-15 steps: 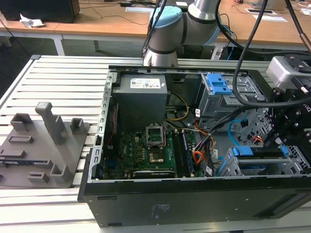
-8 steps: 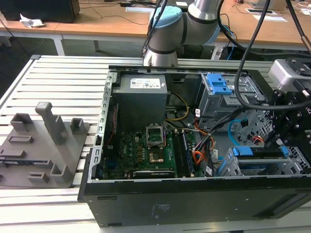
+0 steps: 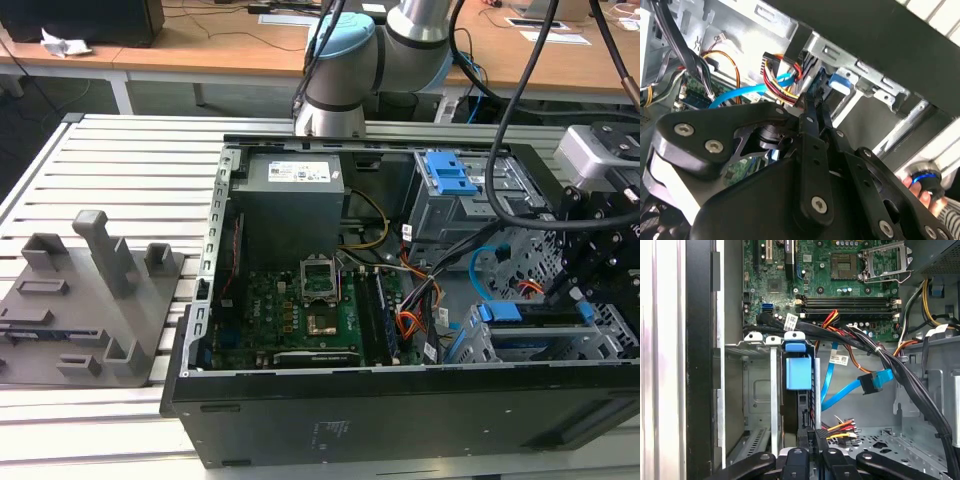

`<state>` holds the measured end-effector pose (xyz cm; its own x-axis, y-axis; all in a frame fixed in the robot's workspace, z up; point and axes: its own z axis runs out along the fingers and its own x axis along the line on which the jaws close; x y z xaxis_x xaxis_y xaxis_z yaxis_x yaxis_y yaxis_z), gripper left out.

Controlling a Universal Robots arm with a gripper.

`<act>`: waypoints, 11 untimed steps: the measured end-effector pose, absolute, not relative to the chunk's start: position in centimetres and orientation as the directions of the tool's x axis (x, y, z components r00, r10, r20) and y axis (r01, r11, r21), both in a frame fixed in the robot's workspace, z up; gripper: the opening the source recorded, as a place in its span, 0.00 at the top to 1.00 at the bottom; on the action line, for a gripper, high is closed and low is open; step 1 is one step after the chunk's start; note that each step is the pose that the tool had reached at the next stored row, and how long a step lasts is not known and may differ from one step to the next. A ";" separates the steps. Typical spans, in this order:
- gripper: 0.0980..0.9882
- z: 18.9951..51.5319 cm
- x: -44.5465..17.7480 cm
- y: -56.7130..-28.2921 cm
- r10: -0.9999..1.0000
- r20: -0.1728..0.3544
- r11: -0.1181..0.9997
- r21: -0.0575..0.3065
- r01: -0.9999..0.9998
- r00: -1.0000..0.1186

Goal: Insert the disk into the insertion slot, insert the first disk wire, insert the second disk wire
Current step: 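Insert the first disk wire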

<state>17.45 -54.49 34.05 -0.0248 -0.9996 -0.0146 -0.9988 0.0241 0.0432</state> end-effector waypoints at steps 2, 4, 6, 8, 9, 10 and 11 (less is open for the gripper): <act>0.92 34.1 17.5 -54.5 -1.000 -0.014 0.024 0.043 -0.999 -0.025; 0.92 34.1 17.5 -54.5 -1.000 -0.014 0.024 0.043 -0.999 -0.025; 0.92 34.3 17.5 -54.5 -1.000 -0.013 0.024 0.043 -0.999 -0.024; 0.92 34.4 17.5 -54.6 -1.000 -0.014 0.024 0.043 -0.999 -0.024; 0.92 34.4 17.5 -54.6 -1.000 -0.014 0.023 0.043 -0.999 -0.024; 0.92 34.3 17.5 -54.7 -1.000 -0.014 0.024 0.043 -0.999 -0.024; 0.92 34.3 17.5 -54.7 -1.000 -0.014 0.024 0.043 -0.999 -0.024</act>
<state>17.53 -54.72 34.28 -0.0242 -0.9996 -0.0139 -0.9988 0.0236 0.0431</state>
